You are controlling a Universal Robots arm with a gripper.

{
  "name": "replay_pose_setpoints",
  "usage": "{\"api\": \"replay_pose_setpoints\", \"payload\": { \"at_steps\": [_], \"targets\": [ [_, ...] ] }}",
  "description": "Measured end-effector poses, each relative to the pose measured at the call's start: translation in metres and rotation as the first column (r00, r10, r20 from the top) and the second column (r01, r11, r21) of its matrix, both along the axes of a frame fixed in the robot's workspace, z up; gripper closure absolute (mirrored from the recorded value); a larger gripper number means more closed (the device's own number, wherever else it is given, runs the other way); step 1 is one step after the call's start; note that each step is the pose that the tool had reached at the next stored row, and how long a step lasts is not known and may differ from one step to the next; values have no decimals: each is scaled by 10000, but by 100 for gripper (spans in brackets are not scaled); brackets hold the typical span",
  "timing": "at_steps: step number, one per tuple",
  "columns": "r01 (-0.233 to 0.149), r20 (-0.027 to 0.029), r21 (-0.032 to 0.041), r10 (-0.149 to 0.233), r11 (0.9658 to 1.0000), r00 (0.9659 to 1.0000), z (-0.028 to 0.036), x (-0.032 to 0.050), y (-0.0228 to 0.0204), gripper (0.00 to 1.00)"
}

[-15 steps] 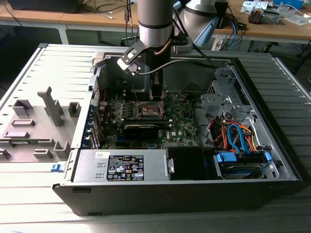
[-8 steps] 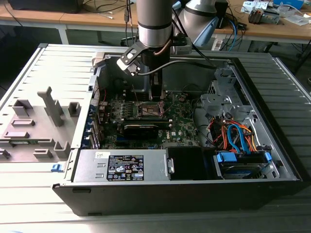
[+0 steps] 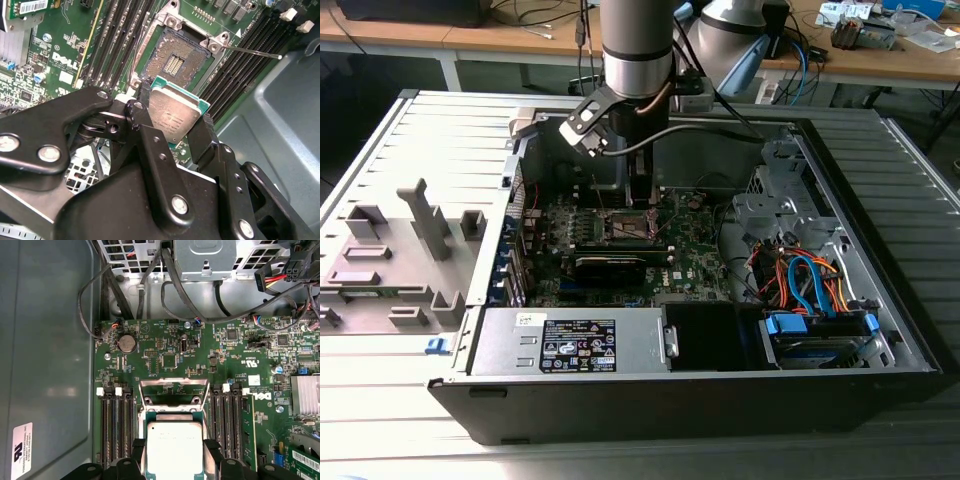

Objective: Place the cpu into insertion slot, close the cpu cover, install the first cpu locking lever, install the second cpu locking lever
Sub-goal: 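Place the cpu into insertion slot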

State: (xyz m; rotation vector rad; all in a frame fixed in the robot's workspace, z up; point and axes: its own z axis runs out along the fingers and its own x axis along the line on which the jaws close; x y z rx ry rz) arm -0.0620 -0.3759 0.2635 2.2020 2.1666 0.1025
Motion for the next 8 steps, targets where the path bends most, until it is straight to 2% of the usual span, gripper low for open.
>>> {"api": "replay_pose_setpoints", "payload": {
  "at_steps": [8],
  "targets": [
    [0,0,0,0,10000,10000,-11,-16,0,46]
  ]
}}
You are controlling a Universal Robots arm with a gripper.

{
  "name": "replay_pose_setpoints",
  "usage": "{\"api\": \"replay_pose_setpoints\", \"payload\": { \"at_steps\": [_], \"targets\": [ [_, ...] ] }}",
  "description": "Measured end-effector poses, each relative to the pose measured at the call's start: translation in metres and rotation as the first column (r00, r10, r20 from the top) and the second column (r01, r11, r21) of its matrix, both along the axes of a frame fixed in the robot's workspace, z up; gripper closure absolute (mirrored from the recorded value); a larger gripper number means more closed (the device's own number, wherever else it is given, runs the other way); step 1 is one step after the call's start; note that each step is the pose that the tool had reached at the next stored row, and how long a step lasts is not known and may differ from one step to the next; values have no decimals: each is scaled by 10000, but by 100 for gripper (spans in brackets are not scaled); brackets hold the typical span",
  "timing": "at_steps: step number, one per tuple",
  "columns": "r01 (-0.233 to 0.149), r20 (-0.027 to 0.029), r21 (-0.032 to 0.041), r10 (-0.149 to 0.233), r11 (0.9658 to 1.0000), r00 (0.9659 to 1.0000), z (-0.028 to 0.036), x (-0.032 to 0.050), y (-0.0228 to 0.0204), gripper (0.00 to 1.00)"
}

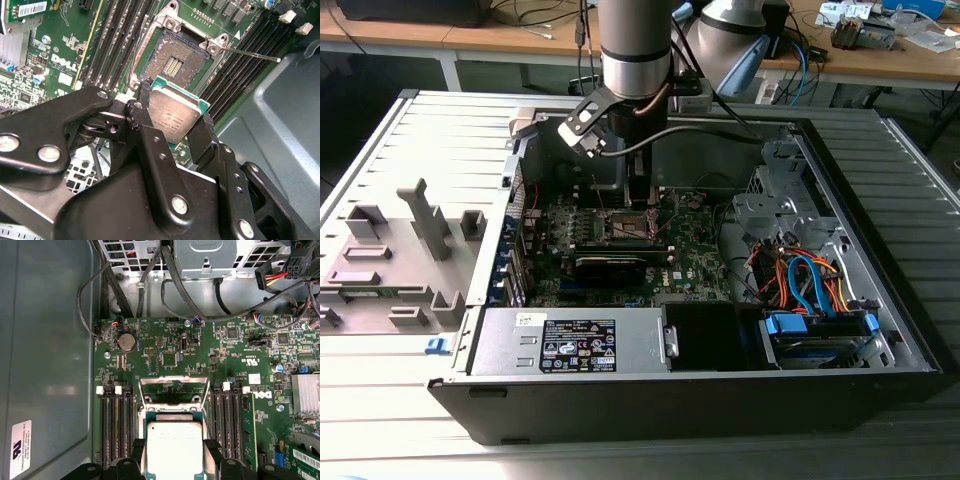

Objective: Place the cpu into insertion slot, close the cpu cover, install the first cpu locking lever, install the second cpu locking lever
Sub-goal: 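Place the cpu into insertion slot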

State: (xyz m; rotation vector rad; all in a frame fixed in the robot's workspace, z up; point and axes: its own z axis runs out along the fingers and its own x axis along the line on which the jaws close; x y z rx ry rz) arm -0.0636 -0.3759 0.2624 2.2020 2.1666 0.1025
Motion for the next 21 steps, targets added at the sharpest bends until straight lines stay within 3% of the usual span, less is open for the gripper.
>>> {"api": "replay_pose_setpoints", "payload": {
  "at_steps": [21],
  "targets": [
    [0,0,0,0,10000,10000,-31,-35,0,46]
  ]
}}
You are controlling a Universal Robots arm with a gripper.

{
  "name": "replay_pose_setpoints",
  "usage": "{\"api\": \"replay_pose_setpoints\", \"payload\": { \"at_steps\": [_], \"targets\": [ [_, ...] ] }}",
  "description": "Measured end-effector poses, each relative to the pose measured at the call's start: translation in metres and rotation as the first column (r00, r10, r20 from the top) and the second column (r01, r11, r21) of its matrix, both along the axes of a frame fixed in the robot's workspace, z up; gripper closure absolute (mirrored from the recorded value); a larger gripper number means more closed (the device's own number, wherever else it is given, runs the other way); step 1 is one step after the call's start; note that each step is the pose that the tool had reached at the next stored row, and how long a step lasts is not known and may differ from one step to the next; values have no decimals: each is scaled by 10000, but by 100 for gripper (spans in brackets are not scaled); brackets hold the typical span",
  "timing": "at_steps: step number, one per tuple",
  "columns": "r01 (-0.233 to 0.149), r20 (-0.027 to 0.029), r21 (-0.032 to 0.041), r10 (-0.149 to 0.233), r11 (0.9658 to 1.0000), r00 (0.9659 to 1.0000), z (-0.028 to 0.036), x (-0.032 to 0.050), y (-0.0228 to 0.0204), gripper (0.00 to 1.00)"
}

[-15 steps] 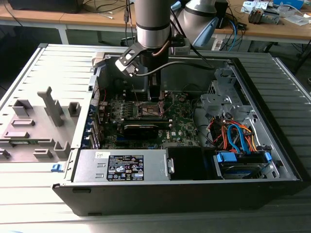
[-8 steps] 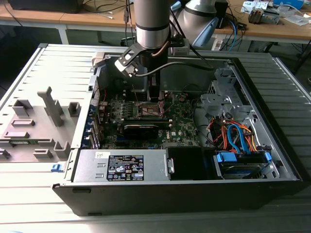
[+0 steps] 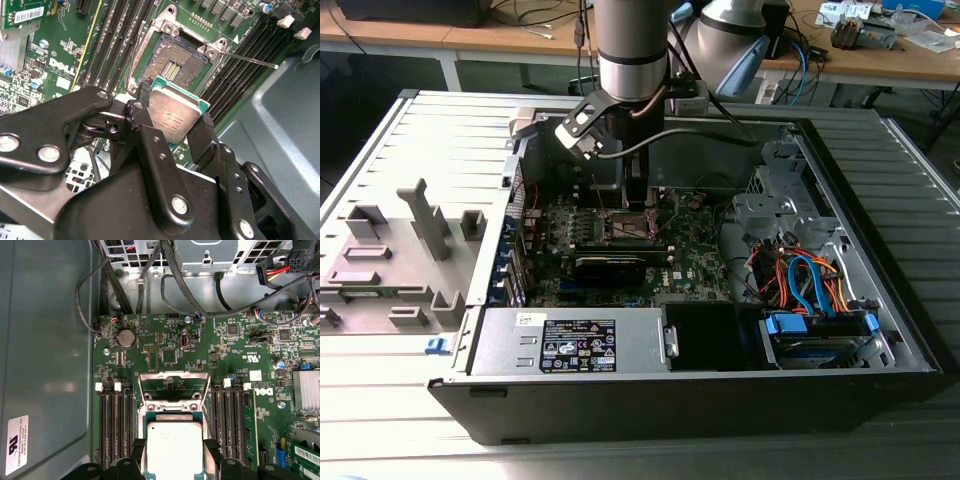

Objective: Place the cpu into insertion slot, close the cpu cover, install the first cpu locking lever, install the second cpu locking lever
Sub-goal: 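Place the cpu into insertion slot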

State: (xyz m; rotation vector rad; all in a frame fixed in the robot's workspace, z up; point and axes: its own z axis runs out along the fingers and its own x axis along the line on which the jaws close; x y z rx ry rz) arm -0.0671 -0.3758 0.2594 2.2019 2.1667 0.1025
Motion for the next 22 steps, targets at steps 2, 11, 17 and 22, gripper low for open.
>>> {"api": "replay_pose_setpoints", "payload": {
  "at_steps": [2,11,17,22],
  "targets": [
    [0,0,0,0,10000,10000,-8,-6,0,46],
    [0,-1,-1,0,10000,10000,-25,-15,0,46],
    [0,-1,-1,0,10000,10000,-32,-18,0,46],
    [1,0,0,-1,10000,10000,-48,-25,0,46]
  ]
}}
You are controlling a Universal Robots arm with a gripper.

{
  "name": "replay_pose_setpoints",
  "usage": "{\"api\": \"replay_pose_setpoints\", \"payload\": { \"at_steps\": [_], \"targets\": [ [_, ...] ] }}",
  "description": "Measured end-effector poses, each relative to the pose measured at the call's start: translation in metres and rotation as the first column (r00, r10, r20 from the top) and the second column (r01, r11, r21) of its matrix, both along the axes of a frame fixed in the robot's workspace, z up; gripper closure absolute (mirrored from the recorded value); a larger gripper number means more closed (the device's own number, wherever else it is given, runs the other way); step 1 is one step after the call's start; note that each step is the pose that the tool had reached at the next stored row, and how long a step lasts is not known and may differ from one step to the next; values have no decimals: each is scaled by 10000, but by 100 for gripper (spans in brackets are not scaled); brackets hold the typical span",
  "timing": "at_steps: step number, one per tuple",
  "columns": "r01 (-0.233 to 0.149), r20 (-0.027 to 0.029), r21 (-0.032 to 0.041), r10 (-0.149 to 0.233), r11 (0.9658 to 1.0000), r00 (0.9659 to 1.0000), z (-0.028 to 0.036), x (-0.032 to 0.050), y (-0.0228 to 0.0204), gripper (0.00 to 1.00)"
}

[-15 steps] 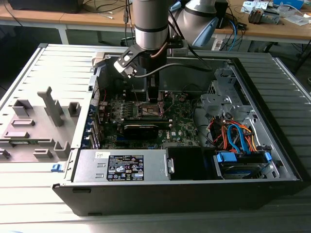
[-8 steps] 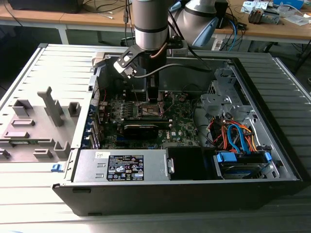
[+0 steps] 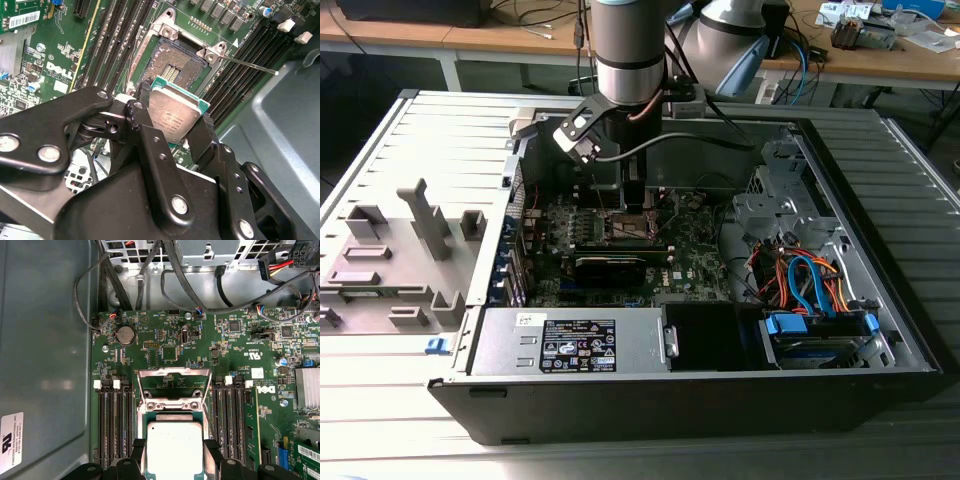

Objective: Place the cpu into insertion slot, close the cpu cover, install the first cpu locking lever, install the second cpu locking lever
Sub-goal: 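Place the cpu into insertion slot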

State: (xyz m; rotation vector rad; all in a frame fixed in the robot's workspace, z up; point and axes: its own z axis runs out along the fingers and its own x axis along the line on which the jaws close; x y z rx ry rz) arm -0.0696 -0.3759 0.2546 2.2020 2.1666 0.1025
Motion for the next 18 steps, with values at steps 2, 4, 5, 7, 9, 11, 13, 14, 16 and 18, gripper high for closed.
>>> {"api": "replay_pose_setpoints", "payload": {
  "at_steps": [2,4,5,7,9,11,13,14,16,18],
  "targets": [
    [0,-1,-5,0,10000,10000,-59,-16,0,46],
    [0,-1,-5,0,10000,10000,-61,-16,0,46],
    [-1,0,-6,1,10000,10000,-61,-16,0,46],
    [0,0,-7,0,10000,10000,-64,-16,0,46],
    [0,0,-21,0,10000,10000,-70,-16,0,46],
    [1,0,-53,-1,10000,10000,-79,-17,1,46],
    [-1,0,-85,1,10000,10000,-90,-19,2,46],
    [-3,0,-117,3,9999,10000,-95,-19,3,46],
    [-5,0,-206,5,9998,10000,-105,-20,4,46],
    [-6,0,-306,6,9995,10000,-112,-20,5,46]
  ]
}}
